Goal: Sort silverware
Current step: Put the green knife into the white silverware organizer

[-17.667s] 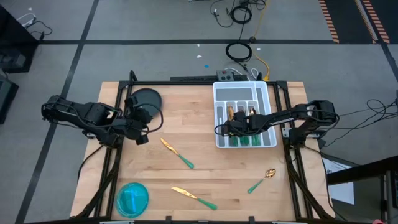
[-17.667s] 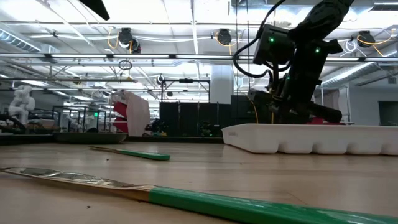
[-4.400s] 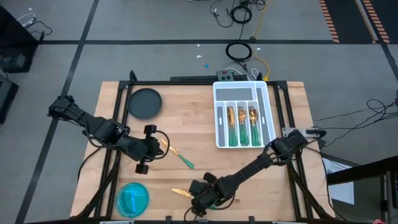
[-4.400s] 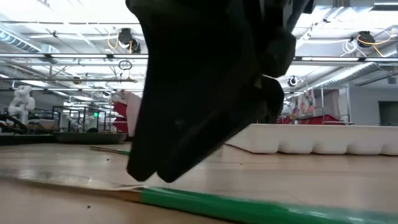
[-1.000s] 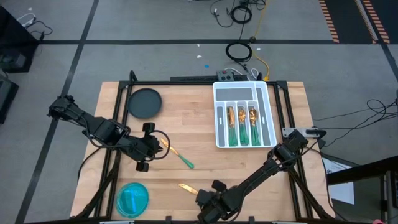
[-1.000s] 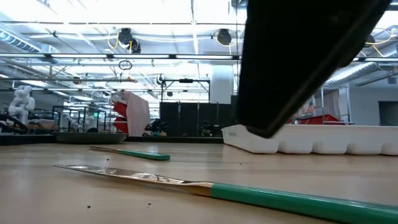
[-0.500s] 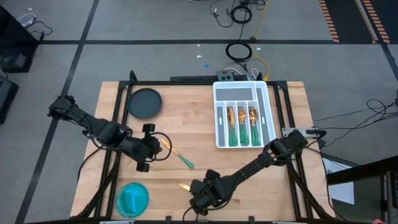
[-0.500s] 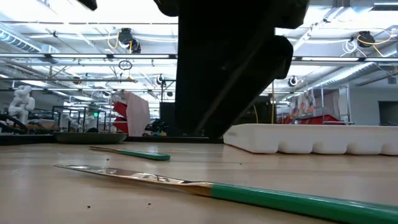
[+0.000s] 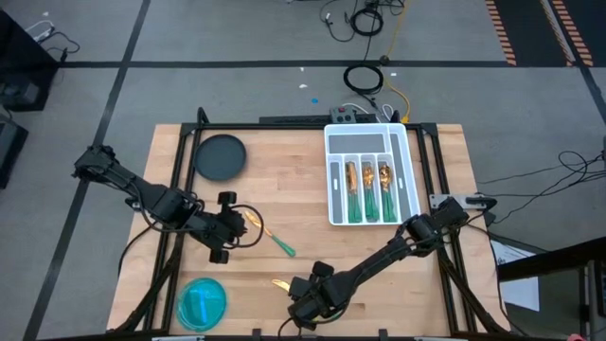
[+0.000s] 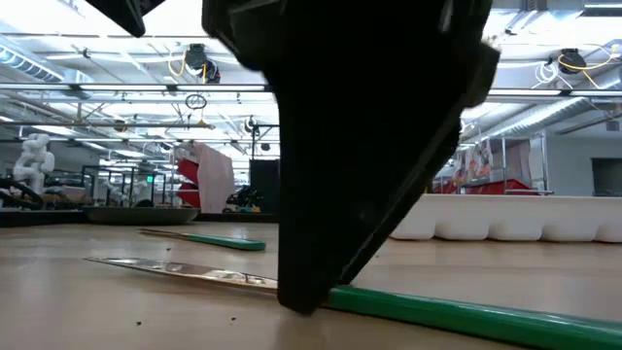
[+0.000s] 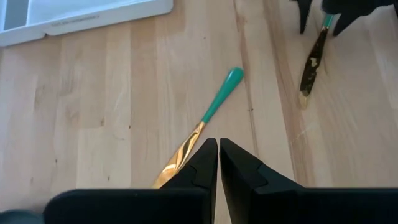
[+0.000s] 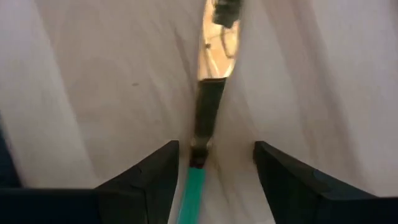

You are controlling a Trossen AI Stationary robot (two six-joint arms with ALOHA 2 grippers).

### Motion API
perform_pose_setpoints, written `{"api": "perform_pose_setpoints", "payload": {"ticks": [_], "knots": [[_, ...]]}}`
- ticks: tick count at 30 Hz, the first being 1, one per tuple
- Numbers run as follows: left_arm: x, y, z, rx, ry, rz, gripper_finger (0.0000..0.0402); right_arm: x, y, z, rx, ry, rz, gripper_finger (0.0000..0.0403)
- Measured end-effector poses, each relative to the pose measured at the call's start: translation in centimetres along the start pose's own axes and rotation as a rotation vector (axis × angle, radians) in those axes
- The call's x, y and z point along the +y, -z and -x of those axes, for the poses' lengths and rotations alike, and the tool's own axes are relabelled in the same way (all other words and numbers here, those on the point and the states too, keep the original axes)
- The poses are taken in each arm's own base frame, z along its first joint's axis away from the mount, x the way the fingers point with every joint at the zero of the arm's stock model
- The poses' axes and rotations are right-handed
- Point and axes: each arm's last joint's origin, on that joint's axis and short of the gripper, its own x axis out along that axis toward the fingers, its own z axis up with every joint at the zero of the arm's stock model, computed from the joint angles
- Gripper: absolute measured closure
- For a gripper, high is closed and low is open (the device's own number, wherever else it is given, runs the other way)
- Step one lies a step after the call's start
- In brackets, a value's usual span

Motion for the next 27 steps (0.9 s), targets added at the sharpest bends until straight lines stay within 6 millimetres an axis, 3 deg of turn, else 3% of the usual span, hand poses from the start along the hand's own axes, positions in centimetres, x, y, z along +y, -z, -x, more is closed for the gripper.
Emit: {"api": "perform_pose_setpoints", "payload": {"ticks": [6,14,22,27], "knots": [[0.0,0.0,0.0,-0.004,0.0,-0.001,0.0374,0.1,0.7,-1.6,0.056,0.005,-0.031,0.0215],[0.0,0.0,0.0,-0.006,-0.01,-0.007,0.0374,-0.3,1.1,-1.9,0.145,0.008,-0.019,0.0385],[0.0,0.0,0.0,-0.004,-0.012,-0.008,0.0374,-0.2,0.7,-1.6,0.148,-0.002,-0.058,0.04],[0.0,0.0,0.0,-0.004,-0.012,-0.008,0.0374,0.3,-0.2,0.0,0.118,0.016,-0.061,0.0401]]}}
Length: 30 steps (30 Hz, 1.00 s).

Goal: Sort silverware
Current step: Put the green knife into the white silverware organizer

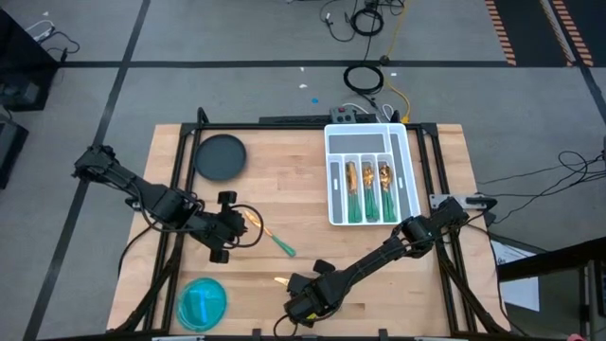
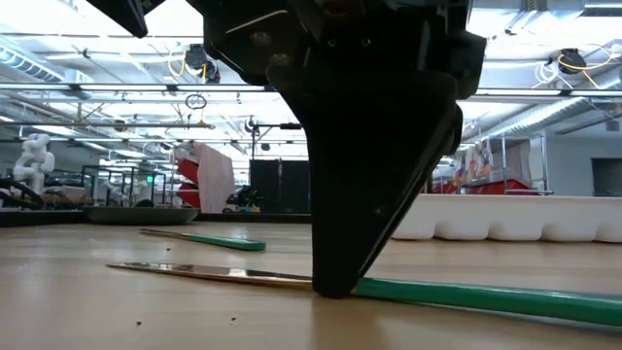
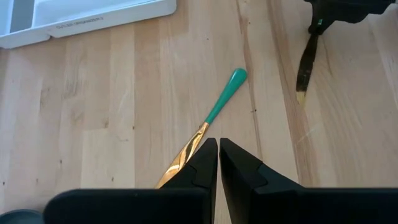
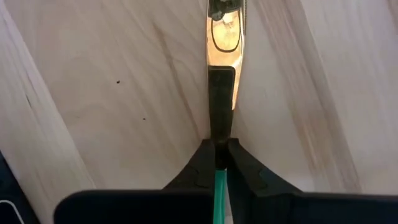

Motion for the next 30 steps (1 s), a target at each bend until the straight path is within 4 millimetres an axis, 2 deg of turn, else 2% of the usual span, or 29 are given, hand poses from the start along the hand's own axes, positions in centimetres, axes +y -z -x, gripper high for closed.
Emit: {"api": "perform_pose_setpoints", "payload": {"ticks": [14,19,22,26,30], "knots": [[0.0,0.1,0.0,0.007,-0.002,0.0,0.0374,0.5,-0.3,3.4,-0.019,0.047,-0.035,0.0403],[0.0,0.1,0.0,0.011,-0.003,-0.002,0.0374,-0.4,0.0,5.5,-0.033,0.135,-0.047,0.0403],[0.0,0.1,0.0,0.012,-0.003,-0.002,0.0374,-1.7,0.0,8.3,-0.092,0.209,-0.052,0.0403],[0.0,0.0,0.0,0.003,-0.001,0.002,0.0374,-3.8,0.1,13.2,-0.162,0.275,-0.066,0.0403],[0.0,-0.1,0.0,-0.011,-0.004,0.007,0.0374,-5.9,0.3,18.6,-0.265,0.267,-0.047,0.0403]]}}
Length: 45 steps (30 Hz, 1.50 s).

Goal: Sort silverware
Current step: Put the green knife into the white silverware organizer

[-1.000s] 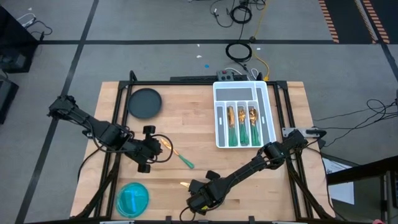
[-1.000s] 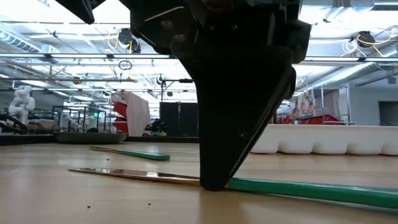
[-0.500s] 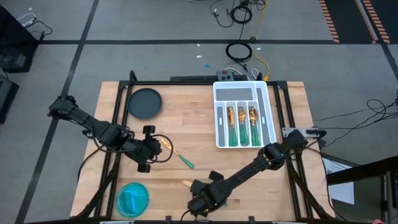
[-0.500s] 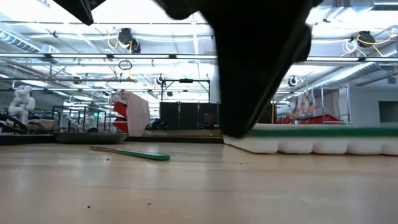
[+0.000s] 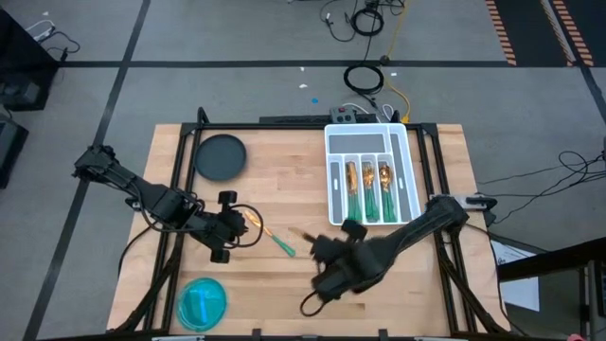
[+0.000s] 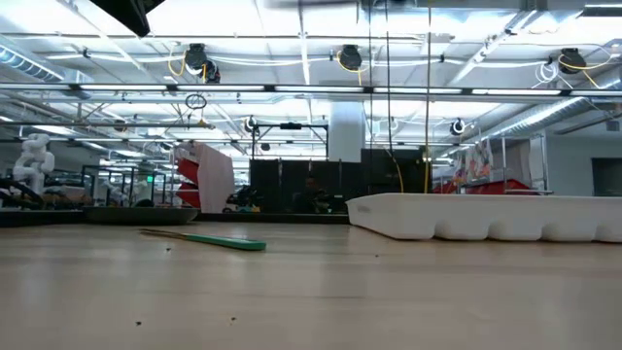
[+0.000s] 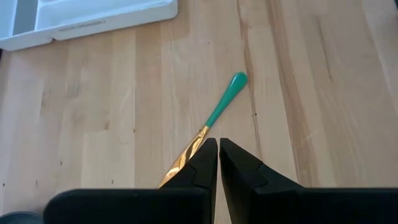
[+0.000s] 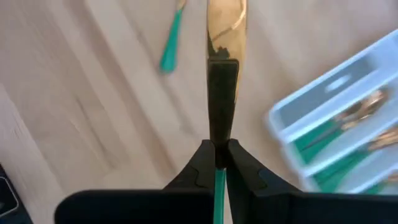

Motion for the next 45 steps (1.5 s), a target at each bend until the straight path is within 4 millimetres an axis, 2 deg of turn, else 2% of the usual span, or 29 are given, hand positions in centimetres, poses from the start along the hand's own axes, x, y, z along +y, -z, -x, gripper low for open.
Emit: {"api": "perform_pose_setpoints", "payload": {"ticks": [5,10,16,20,26,33,38,45], "knots": [[-0.1,-0.3,0.0,-0.031,0.004,0.016,0.0374,-4.7,-1.1,5.0,-0.127,-0.052,0.021,0.0403],[-0.1,-0.6,0.0,-0.058,0.012,0.027,0.0374,-9.7,-0.7,9.1,-0.243,-0.07,0.023,0.0403],[-0.2,-0.6,0.0,-0.063,0.013,0.029,0.0374,-16.2,1.6,11.9,-0.341,-0.059,-0.048,0.0403],[-0.2,-0.7,0.0,-0.067,0.014,0.032,0.0374,-20.2,3.8,12.3,-0.394,-0.039,-0.119,0.0402],[0.1,-1.2,0.0,-0.112,0.007,0.059,0.0374,-24.6,7.1,11.1,-0.394,-0.032,-0.199,0.0402],[0.9,-1.7,-0.2,-0.149,-0.036,0.1,0.0374,-27.1,9.7,8.1,-0.477,-0.061,-0.314,0.0402],[1.3,-2.0,-0.3,-0.17,-0.046,0.126,0.0374,-27.5,10.7,5.3,-0.547,-0.111,-0.43,0.0402],[1.8,-2.5,-0.4,-0.203,-0.056,0.156,0.0374,-26.4,10.9,0.2,-0.66,-0.171,-0.563,0.0402]]}}
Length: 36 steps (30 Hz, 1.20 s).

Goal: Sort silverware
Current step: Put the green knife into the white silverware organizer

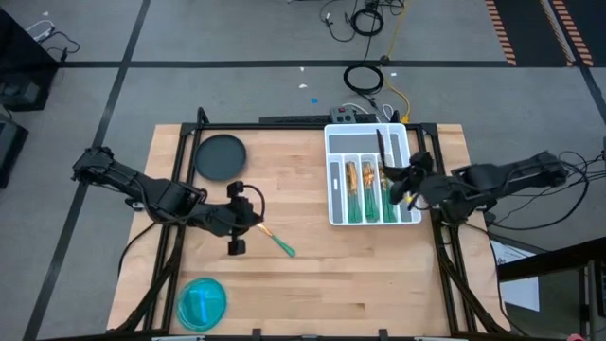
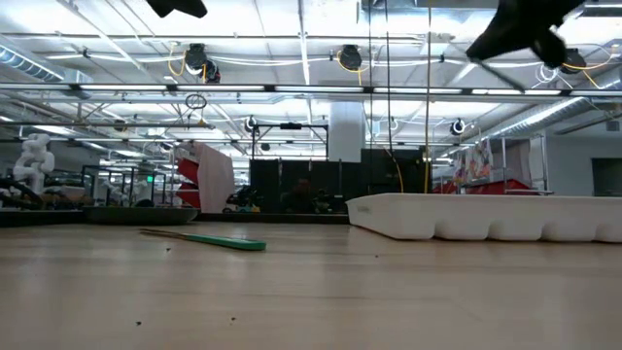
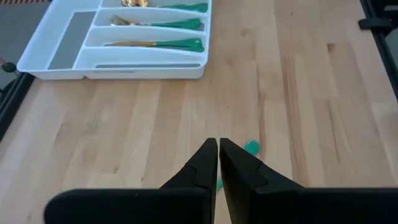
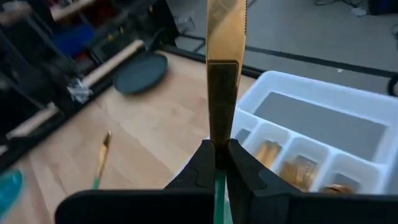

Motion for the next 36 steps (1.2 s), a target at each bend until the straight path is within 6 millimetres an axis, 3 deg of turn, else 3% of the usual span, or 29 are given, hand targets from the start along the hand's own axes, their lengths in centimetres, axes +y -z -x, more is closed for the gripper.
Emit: {"api": "perform_pose_setpoints", "payload": {"ticks": [8,18,29,36], "knots": [[0.0,-0.1,0.0,-0.007,-0.008,0.038,0.0374,0.1,2.2,-5.2,-0.08,-0.035,-0.162,0.0402],[0.0,0.0,0.0,-0.004,-0.008,0.053,0.0374,0.3,3.5,-10.9,0.041,0.052,-0.234,0.0402],[0.0,0.0,0.0,-0.001,-0.009,0.051,0.0374,-0.8,6.2,-15.4,0.191,0.213,-0.34,0.0403],[0.0,0.0,0.0,0.0,-0.009,0.05,0.0374,-1.1,8.2,-17.1,0.271,0.278,-0.362,0.0403]]}}
